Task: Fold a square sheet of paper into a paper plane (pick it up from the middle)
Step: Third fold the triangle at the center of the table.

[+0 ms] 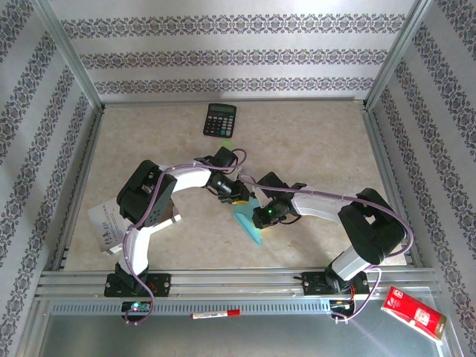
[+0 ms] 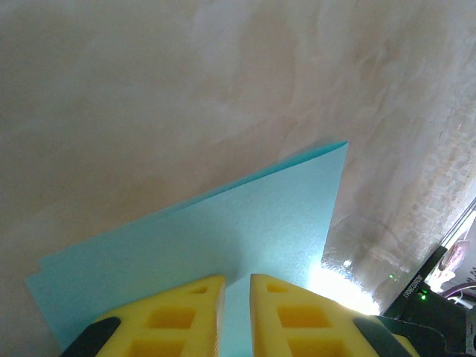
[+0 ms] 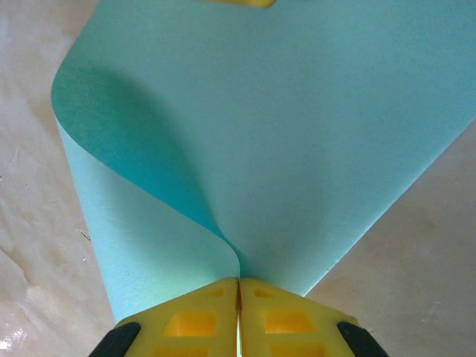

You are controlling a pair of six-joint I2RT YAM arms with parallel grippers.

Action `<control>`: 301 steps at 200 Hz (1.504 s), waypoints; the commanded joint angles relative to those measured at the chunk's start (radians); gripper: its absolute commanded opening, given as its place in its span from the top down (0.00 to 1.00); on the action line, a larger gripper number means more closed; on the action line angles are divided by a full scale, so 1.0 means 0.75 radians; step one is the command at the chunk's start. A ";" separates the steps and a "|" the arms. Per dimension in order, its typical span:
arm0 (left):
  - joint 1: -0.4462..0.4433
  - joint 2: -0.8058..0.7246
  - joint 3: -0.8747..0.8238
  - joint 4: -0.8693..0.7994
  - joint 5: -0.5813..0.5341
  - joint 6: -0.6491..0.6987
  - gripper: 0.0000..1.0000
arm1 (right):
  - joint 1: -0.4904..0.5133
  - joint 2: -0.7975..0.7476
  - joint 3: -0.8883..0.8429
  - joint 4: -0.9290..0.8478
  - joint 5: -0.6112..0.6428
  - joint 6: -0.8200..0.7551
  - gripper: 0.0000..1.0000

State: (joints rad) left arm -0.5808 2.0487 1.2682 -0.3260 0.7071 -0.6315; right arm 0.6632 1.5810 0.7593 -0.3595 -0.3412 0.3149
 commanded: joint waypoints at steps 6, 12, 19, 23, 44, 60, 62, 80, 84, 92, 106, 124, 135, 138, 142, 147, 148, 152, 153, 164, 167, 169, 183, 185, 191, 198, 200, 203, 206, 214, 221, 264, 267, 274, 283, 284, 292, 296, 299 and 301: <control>-0.005 0.060 -0.008 -0.072 -0.046 0.016 0.82 | -0.004 0.019 0.039 -0.013 0.017 -0.017 0.91; -0.005 0.060 -0.010 -0.073 -0.047 0.015 0.82 | -0.005 0.019 0.039 -0.013 0.016 -0.017 0.91; -0.005 0.060 -0.010 -0.073 -0.045 0.015 0.82 | -0.004 0.019 0.039 -0.012 0.016 -0.016 0.91; -0.005 0.060 -0.010 -0.072 -0.044 0.016 0.82 | -0.004 0.019 0.038 -0.013 0.013 -0.017 0.91; -0.005 0.060 -0.010 -0.073 -0.043 0.015 0.82 | -0.001 0.013 0.043 -0.011 0.000 -0.019 0.91; -0.005 0.059 -0.010 -0.073 -0.043 0.016 0.82 | -0.002 0.008 0.043 -0.011 -0.003 -0.025 0.91; -0.005 0.060 -0.010 -0.073 -0.043 0.016 0.82 | -0.002 0.008 0.043 -0.011 -0.003 -0.025 0.91; -0.005 0.060 -0.009 -0.072 -0.041 0.015 0.82 | -0.002 0.009 0.043 -0.017 -0.001 -0.028 0.91; -0.005 0.060 -0.009 -0.073 -0.041 0.015 0.82 | -0.001 0.009 0.041 -0.018 0.002 -0.027 0.91; -0.004 0.060 -0.012 -0.072 -0.040 0.016 0.82 | -0.002 0.012 0.039 -0.020 0.009 -0.029 0.91; -0.005 0.060 -0.013 -0.071 -0.040 0.014 0.82 | -0.002 0.023 0.041 -0.018 0.014 -0.029 0.91; -0.005 0.061 -0.014 -0.070 -0.039 0.016 0.82 | -0.001 0.040 0.042 -0.012 0.013 -0.027 0.91; -0.005 0.060 -0.014 -0.071 -0.039 0.017 0.82 | -0.002 0.049 0.041 -0.009 0.009 -0.027 0.91; -0.006 0.060 -0.012 -0.072 -0.039 0.016 0.82 | -0.001 0.051 0.041 -0.009 0.009 -0.027 0.91; -0.005 0.060 -0.012 -0.072 -0.039 0.016 0.82 | -0.001 0.052 0.041 -0.009 0.009 -0.027 0.91; -0.005 0.060 -0.010 -0.073 -0.037 0.016 0.82 | -0.002 0.054 0.037 -0.009 0.012 -0.027 0.91; -0.005 0.060 -0.010 -0.073 -0.037 0.016 0.82 | -0.001 0.054 0.037 -0.009 0.012 -0.026 0.91; -0.005 0.060 -0.009 -0.074 -0.037 0.016 0.82 | -0.002 0.053 0.034 -0.009 0.014 -0.025 0.91; -0.005 0.060 -0.008 -0.074 -0.037 0.016 0.82 | -0.001 0.052 0.032 -0.009 0.015 -0.025 0.91; -0.005 0.058 -0.003 -0.075 -0.036 0.016 0.82 | -0.001 0.050 0.020 -0.009 0.017 -0.024 0.92; -0.005 0.060 0.000 -0.075 -0.035 0.015 0.82 | 0.000 0.048 0.019 -0.009 0.019 -0.021 0.92; -0.005 0.059 0.001 -0.076 -0.035 0.014 0.82 | 0.001 0.048 0.016 -0.009 0.019 -0.020 0.92; -0.005 0.054 0.015 -0.079 -0.029 0.013 0.81 | 0.001 0.045 0.003 -0.011 0.019 -0.013 0.92; -0.005 0.053 0.018 -0.080 -0.027 0.013 0.81 | 0.000 0.044 0.000 -0.011 0.018 -0.011 0.92; -0.005 0.046 0.027 -0.086 -0.026 0.013 0.80 | 0.003 0.044 -0.007 -0.009 0.019 -0.011 0.92; -0.005 0.039 0.036 -0.090 -0.026 0.013 0.79 | 0.002 0.043 -0.014 -0.009 0.021 -0.007 0.93; -0.005 0.037 0.039 -0.091 -0.026 0.014 0.79 | 0.004 0.041 -0.016 -0.009 0.022 -0.005 0.93; -0.005 0.032 0.043 -0.094 -0.028 0.014 0.78 | 0.005 0.039 -0.020 -0.009 0.024 -0.003 0.93; -0.004 0.027 0.047 -0.098 -0.028 0.014 0.78 | 0.004 0.039 -0.022 -0.009 0.023 -0.001 0.93; -0.004 0.014 0.061 -0.107 -0.034 0.015 0.76 | 0.007 0.036 -0.026 -0.007 0.025 0.003 0.93; 0.001 0.002 0.073 -0.114 -0.036 0.016 0.74 | 0.012 0.034 -0.029 -0.007 0.027 0.006 0.93; 0.061 -0.121 0.051 -0.130 -0.081 -0.003 0.65 | 0.020 0.028 -0.040 -0.005 0.036 0.020 0.94; 0.068 -0.137 0.039 -0.128 -0.089 -0.007 0.65 | 0.021 0.028 -0.039 -0.005 0.037 0.020 0.94; 0.076 -0.179 0.008 -0.126 -0.113 -0.013 0.64 | 0.021 0.027 -0.039 -0.005 0.036 0.019 0.94; 0.084 -0.243 -0.047 -0.116 -0.152 -0.027 0.64 | 0.022 0.028 -0.039 -0.005 0.035 0.021 0.94; 0.086 -0.252 -0.054 -0.115 -0.156 -0.028 0.64 | 0.022 0.027 -0.039 -0.005 0.036 0.020 0.94; 0.087 -0.319 -0.120 -0.097 -0.197 -0.054 0.65 | 0.023 0.025 -0.041 -0.007 0.036 0.020 0.94; 0.085 -0.354 -0.160 -0.081 -0.209 -0.074 0.66 | 0.024 0.025 -0.041 -0.007 0.035 0.022 0.94; 0.085 -0.383 -0.190 -0.057 -0.210 -0.093 0.67 | 0.024 0.026 -0.041 -0.005 0.037 0.023 0.94; 0.084 -0.399 -0.218 -0.043 -0.211 -0.110 0.68 | 0.022 0.026 -0.041 -0.005 0.038 0.022 0.94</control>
State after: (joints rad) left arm -0.5266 1.9060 1.2266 -0.3820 0.6247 -0.6445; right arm 0.6655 1.5902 0.7628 -0.3477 -0.3420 0.3183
